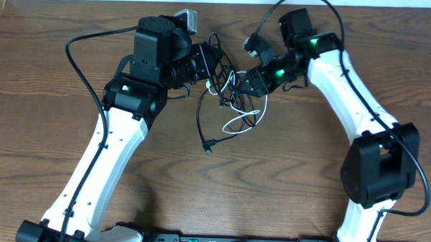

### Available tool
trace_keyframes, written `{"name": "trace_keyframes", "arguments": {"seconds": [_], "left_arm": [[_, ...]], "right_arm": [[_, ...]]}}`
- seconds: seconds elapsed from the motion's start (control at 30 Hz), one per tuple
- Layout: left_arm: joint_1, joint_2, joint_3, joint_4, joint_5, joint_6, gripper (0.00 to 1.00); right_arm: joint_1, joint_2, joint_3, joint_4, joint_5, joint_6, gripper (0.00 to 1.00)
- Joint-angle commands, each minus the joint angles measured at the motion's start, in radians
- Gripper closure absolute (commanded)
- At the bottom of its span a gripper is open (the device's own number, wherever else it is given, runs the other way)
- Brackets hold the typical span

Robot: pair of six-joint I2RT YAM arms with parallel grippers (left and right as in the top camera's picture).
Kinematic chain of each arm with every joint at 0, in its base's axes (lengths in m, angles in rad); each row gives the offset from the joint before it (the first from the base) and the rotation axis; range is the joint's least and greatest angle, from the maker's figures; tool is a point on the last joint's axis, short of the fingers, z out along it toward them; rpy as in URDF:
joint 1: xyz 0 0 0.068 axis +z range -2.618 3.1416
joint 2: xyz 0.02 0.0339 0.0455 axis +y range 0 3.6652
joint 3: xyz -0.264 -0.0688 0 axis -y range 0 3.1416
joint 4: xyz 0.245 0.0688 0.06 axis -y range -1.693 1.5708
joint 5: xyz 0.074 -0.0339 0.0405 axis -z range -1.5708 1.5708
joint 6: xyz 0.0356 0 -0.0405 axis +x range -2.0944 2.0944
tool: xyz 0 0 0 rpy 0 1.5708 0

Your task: Untangle cables

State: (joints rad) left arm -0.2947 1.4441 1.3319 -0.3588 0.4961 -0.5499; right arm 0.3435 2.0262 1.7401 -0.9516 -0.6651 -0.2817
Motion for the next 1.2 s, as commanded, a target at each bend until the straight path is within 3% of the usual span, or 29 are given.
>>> {"name": "trace_keyframes", "arguments": {"seconds": [0.0,0.27,0.5,0.77,0.9,1.17], "left_arm": [[0.002,-0.004,0.016,0.006,0.017,-0.006,0.93],[0.005,-0.004,0.016,0.006,0.016,-0.005,0.93],[0.164,-0.039,0.016,0.0,0.017,-0.005,0.93],[0.354,-0.071,0.016,-0.067,0.017,-0.001,0.93],[0.373,-0.071,0.016,-0.137,0.017,0.042,0.93],[0.367,-0.071,0.016,-0.165,0.04,0.044,0.93]], "right_arm": [[0.037,0.079,0.01,0.036,0.186,0.063,0.57],[0.027,0.191,0.01,0.061,0.694,0.46,0.97],[-0.081,0.191,0.01,-0.028,0.841,0.495,0.99],[-0.278,0.192,0.01,-0.135,0.846,0.495,0.99],[-0.364,0.192,0.01,-0.188,0.846,0.494,0.99],[-0.403,0.19,0.016,-0.22,0.584,0.328,0.96]]}}
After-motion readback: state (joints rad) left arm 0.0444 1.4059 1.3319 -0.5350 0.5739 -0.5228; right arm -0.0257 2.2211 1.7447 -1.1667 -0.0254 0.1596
